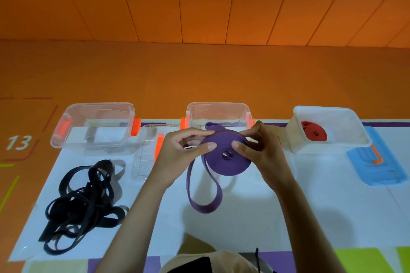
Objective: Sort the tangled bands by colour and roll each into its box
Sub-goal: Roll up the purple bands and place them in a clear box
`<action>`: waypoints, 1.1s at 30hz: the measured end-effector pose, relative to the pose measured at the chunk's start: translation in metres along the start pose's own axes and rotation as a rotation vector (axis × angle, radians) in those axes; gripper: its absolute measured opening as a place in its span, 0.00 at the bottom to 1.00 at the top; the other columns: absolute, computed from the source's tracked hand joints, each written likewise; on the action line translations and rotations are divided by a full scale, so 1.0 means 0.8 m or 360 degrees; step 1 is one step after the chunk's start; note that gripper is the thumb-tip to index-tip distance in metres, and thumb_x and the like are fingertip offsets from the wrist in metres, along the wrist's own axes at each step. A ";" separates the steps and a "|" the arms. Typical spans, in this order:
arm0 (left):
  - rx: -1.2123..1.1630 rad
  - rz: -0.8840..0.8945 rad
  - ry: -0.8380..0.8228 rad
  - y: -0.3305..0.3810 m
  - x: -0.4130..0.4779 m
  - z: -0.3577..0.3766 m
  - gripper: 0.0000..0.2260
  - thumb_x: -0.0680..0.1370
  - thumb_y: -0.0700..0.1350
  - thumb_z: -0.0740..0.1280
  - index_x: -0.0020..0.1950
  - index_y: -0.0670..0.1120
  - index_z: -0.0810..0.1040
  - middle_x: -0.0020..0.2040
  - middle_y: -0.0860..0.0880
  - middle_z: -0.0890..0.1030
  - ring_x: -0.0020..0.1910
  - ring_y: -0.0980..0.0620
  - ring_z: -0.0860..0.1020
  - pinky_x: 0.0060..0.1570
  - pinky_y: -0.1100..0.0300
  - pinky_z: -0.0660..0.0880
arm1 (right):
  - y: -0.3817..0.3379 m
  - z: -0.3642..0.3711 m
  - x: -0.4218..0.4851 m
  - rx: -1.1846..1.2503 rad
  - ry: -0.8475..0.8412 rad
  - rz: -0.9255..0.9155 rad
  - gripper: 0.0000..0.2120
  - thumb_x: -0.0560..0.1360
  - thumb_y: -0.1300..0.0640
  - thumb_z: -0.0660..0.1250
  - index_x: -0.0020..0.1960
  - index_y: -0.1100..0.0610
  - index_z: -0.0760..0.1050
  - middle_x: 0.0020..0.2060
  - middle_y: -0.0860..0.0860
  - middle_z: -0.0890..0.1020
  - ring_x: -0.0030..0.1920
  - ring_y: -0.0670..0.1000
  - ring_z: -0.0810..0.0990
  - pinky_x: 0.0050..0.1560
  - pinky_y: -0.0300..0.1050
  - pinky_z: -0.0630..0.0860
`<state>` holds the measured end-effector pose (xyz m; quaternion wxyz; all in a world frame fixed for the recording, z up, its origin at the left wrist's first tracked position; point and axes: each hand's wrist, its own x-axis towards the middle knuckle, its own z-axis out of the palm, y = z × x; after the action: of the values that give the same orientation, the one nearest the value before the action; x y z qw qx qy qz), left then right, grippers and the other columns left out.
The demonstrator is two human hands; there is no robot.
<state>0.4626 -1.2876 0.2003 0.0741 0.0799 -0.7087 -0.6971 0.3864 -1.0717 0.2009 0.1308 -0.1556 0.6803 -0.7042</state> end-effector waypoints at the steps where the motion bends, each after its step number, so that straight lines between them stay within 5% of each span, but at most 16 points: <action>1: -0.0055 0.0020 0.0089 0.000 0.000 0.002 0.11 0.71 0.47 0.82 0.52 0.54 0.89 0.45 0.47 0.88 0.46 0.49 0.86 0.49 0.61 0.82 | -0.001 0.000 0.001 -0.0060 -0.0032 0.0021 0.17 0.72 0.62 0.80 0.52 0.63 0.74 0.50 0.53 0.86 0.55 0.57 0.87 0.41 0.45 0.84; 6: -0.0185 -0.0021 0.0333 -0.007 -0.006 0.012 0.07 0.71 0.45 0.83 0.47 0.51 0.88 0.42 0.49 0.88 0.44 0.53 0.86 0.47 0.61 0.82 | -0.009 0.009 -0.002 -0.0054 -0.0058 -0.0042 0.19 0.72 0.56 0.80 0.59 0.45 0.78 0.45 0.50 0.86 0.51 0.55 0.87 0.37 0.42 0.82; 11: -0.0202 -0.0180 -0.0018 -0.005 -0.015 -0.015 0.16 0.75 0.45 0.79 0.63 0.54 0.87 0.57 0.51 0.88 0.58 0.51 0.86 0.57 0.57 0.83 | -0.007 0.022 -0.004 -0.0004 0.0050 -0.0112 0.13 0.72 0.52 0.78 0.56 0.46 0.82 0.49 0.52 0.87 0.54 0.58 0.87 0.42 0.47 0.83; 18: -0.0094 -0.0022 0.0155 -0.006 -0.022 -0.016 0.09 0.72 0.45 0.82 0.48 0.50 0.85 0.42 0.49 0.86 0.41 0.52 0.84 0.47 0.61 0.81 | -0.005 0.046 -0.008 -0.0100 -0.0086 -0.0001 0.18 0.72 0.56 0.81 0.45 0.47 0.71 0.45 0.47 0.86 0.46 0.52 0.87 0.34 0.39 0.80; 22: -0.0061 -0.0101 0.0072 -0.009 -0.030 -0.029 0.12 0.73 0.50 0.80 0.55 0.55 0.87 0.51 0.51 0.88 0.47 0.51 0.87 0.53 0.59 0.82 | -0.010 0.061 -0.013 -0.0004 0.0056 -0.0069 0.21 0.70 0.50 0.80 0.60 0.43 0.79 0.53 0.49 0.88 0.52 0.54 0.87 0.42 0.43 0.83; 25: -0.0123 -0.0128 -0.0061 -0.013 -0.037 -0.043 0.16 0.75 0.45 0.80 0.62 0.55 0.87 0.49 0.48 0.89 0.52 0.47 0.87 0.57 0.56 0.82 | -0.005 0.068 -0.017 0.0038 0.0106 -0.0068 0.15 0.70 0.52 0.80 0.55 0.48 0.81 0.54 0.52 0.88 0.53 0.56 0.87 0.44 0.47 0.83; 29: -0.0133 -0.0069 0.0042 -0.017 -0.045 -0.052 0.11 0.73 0.44 0.81 0.54 0.54 0.89 0.41 0.50 0.86 0.44 0.54 0.85 0.51 0.62 0.80 | 0.000 0.061 -0.023 -0.0016 -0.0063 0.0084 0.16 0.70 0.56 0.82 0.46 0.54 0.74 0.51 0.54 0.87 0.51 0.58 0.88 0.40 0.48 0.84; 33: -0.0205 -0.0029 0.0098 -0.021 -0.054 -0.049 0.07 0.73 0.42 0.82 0.47 0.52 0.88 0.41 0.50 0.85 0.40 0.57 0.82 0.46 0.66 0.79 | 0.004 0.067 -0.039 -0.0087 -0.0174 0.0135 0.14 0.71 0.56 0.80 0.50 0.49 0.77 0.55 0.49 0.85 0.55 0.54 0.86 0.40 0.47 0.83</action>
<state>0.5135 -1.3168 0.1845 0.0945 0.1030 -0.6590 -0.7390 0.4359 -1.1085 0.1980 0.1932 -0.1684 0.6971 -0.6696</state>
